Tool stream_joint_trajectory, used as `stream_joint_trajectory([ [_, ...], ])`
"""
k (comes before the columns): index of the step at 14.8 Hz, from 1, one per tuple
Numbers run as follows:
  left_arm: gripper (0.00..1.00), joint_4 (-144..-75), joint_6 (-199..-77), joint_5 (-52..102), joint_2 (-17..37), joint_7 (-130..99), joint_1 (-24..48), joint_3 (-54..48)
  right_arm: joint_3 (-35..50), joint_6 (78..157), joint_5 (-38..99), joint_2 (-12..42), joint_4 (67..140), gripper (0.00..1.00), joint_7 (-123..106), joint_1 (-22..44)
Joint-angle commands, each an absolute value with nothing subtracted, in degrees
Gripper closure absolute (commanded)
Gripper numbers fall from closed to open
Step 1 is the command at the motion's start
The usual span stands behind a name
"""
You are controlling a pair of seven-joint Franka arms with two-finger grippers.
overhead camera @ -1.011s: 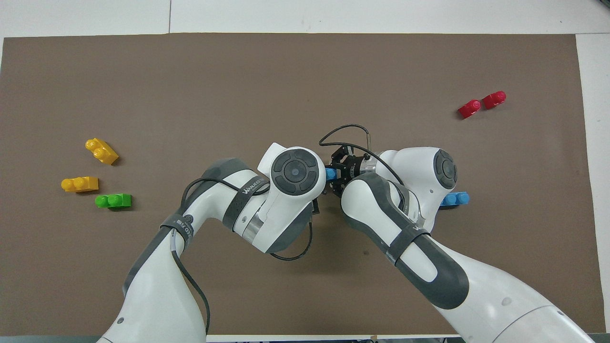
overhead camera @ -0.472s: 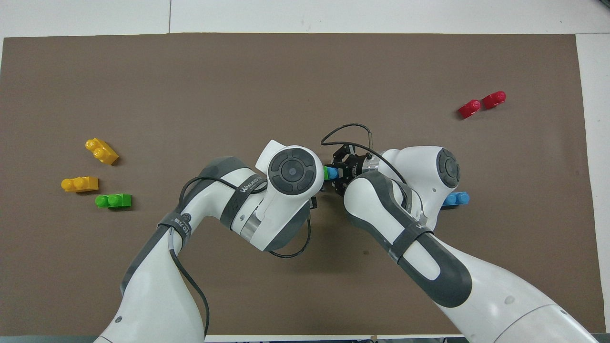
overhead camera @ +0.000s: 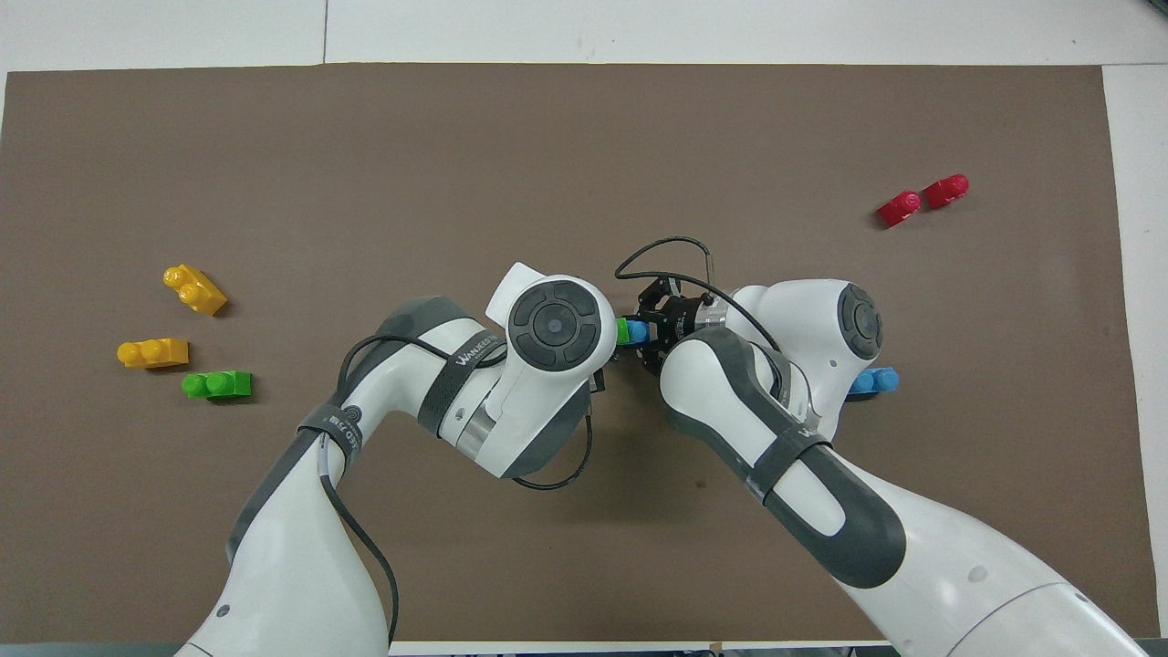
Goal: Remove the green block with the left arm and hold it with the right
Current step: 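Close the right gripper on the blue brick beside the left gripper, then pull the green brick away from the blue brick held by the right gripper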
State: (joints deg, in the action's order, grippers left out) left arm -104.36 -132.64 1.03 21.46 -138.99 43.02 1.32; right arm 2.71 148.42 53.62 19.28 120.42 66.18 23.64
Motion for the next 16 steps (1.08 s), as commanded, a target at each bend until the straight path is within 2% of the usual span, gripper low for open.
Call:
stream_joint_trajectory([
  [1,1.00,-105.21,-131.49,0.88,20.13,-140.10,43.24,1.14,3.08,149.24,55.37,19.25,121.55,1.00,63.54,22.24],
  [10,1.00,-105.47,-126.04,0.88,13.01,-138.87,40.35,1.14,3.08,148.28,55.37,19.07,121.64,1.00,63.37,21.10],
  [13,1.00,-105.90,-124.81,0.88,12.66,-133.00,37.89,1.05,2.38,139.78,52.14,18.37,118.49,1.00,63.10,17.68],
  [16,1.00,-107.22,-124.80,0.88,12.22,-125.71,33.76,1.05,2.46,126.60,44.05,17.93,110.59,1.00,63.55,8.73],
])
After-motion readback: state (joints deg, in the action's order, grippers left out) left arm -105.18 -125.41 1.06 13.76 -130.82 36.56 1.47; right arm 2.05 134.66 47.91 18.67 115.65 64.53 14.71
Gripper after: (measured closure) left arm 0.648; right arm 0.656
